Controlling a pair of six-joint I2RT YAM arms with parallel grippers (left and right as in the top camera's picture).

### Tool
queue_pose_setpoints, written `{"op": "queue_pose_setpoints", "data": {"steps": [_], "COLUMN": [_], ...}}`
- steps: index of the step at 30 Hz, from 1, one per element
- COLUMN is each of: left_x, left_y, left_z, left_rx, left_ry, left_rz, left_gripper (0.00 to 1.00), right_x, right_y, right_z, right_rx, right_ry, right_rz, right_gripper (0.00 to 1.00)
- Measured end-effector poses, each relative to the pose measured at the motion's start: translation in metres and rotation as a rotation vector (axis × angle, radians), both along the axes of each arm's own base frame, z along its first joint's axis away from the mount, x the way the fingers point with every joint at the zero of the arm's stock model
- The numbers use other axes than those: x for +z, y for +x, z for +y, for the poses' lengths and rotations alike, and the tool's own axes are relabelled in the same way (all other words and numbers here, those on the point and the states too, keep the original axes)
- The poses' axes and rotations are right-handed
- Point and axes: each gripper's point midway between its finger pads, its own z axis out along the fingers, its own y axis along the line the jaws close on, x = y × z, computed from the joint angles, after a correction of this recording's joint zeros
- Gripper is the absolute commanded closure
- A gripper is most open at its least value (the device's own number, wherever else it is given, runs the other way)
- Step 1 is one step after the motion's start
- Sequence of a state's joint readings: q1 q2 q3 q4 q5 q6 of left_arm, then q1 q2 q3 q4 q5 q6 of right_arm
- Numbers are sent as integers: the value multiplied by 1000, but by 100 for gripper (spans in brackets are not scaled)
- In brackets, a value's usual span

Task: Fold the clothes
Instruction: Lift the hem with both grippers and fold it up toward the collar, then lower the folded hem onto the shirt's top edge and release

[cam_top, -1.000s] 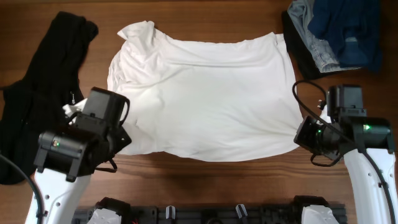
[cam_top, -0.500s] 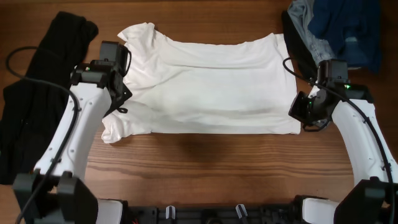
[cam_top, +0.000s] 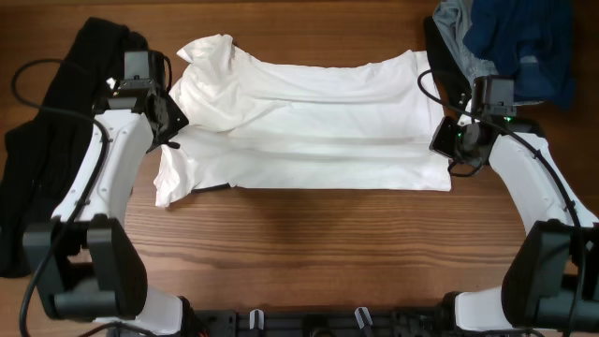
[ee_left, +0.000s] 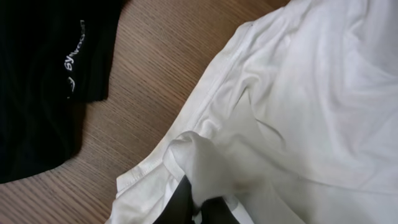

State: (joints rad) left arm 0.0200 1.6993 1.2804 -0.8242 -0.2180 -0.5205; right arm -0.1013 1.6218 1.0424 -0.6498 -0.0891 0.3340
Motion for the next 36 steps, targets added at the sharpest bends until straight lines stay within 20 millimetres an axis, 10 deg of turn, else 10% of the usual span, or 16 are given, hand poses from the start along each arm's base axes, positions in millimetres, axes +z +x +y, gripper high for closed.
{"op": "queue_pose_setpoints", "data": {"steps": [6, 7, 9, 10, 18, 23, 27, 31, 34, 36], "left_x": [-25, -28, -37, -40, -29, 63, 113, 95, 4, -24], "left_y": [11, 14, 18, 18, 18, 59, 94, 140, 176, 180], "left_z": [-2, -2, -6, -7, -13, -40, -48, -49, -47, -42], "left_rx": [-11, -13, -34, -43, -148, -328, -429, -475, -472, -448], "left_ry": [-9, -11, -28, -32, -39, -127, -104, -75, -93, -106], "left_rz": [25, 21, 27, 36, 79, -71, -251, -333, -253, -223], "left_gripper": [96, 91, 15, 0, 0, 0, 0, 0, 1, 5], "right_x": [-19, -21, -24, -24, 13, 109, 136, 135, 132, 131], "right_y": [10, 10, 12, 14, 26, 60, 71, 68, 62, 62], "right_z": [-1, -1, -1, -1, 4, 10, 17, 17, 18, 18], "right_rx": [0, 0, 3, 3, 87, 232, 294, 305, 311, 311], "right_ry": [1, 1, 0, 0, 16, -44, -74, -77, -70, -70], "right_rz": [11, 14, 12, 6, 10, -111, -176, -165, -139, -137], "right_gripper": [95, 80, 27, 17, 4, 4, 5, 5, 6, 9]}}
